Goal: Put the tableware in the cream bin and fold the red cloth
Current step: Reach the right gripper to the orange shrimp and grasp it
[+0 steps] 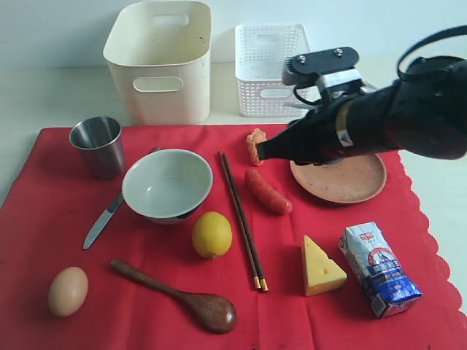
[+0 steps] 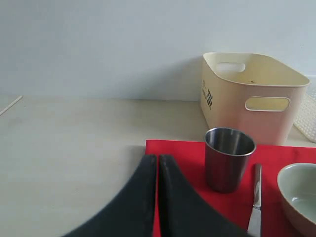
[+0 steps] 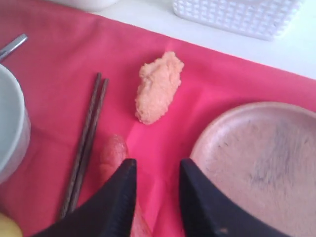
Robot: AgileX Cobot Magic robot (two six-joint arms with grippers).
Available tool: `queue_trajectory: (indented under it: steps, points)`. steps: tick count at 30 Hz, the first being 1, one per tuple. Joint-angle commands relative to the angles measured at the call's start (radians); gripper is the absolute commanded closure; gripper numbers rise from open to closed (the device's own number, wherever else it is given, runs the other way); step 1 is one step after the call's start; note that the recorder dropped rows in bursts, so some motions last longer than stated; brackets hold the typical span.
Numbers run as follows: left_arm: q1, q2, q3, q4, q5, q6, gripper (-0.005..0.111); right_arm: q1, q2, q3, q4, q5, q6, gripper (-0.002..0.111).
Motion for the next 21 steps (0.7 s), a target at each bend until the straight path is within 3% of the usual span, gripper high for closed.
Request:
queue_trajectory:
  steps: [1,5,21]
  points:
    - [0.003,-0.007,-0.001,-0.006,0.0,0.0,0.103,0.034,0.088,-0.125,0.005,0.073,-0.001,0.055]
    - [0.003,-0.007,-0.001,-0.006,0.0,0.0,0.103,0.034,0.182,-0.229,0.003,0.163,-0.041,0.044]
    - [0.003,-0.007,-0.001,-0.006,0.0,0.0,0.103,0.028,0.453,-0.471,-0.006,0.227,-0.136,0.044]
